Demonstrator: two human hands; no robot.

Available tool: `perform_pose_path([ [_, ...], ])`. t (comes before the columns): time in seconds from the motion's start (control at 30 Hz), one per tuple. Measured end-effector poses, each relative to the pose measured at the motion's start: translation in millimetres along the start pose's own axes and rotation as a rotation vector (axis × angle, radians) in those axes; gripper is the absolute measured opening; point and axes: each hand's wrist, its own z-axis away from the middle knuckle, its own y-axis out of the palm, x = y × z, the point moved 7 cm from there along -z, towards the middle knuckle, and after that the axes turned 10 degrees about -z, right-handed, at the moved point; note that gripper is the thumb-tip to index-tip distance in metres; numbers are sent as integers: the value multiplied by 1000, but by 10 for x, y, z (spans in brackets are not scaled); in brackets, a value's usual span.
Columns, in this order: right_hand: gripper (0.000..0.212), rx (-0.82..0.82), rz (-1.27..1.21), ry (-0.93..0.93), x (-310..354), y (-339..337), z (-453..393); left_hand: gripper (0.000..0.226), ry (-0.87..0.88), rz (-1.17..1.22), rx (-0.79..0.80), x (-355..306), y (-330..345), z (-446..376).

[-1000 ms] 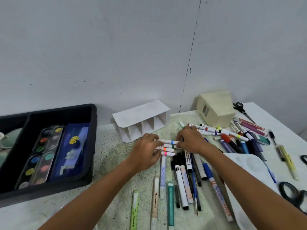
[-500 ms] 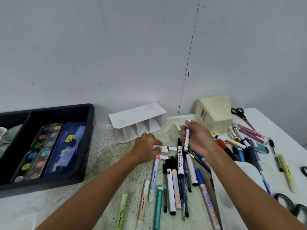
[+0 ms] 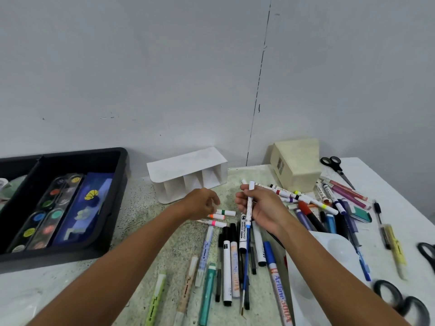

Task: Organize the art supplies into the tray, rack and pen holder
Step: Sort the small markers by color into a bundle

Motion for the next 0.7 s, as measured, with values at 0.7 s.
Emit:
perform_pose_path([
  [0.7,9,-78,-124,-173,27,135,-144,11,-25,262,-349,-141,-247,280],
])
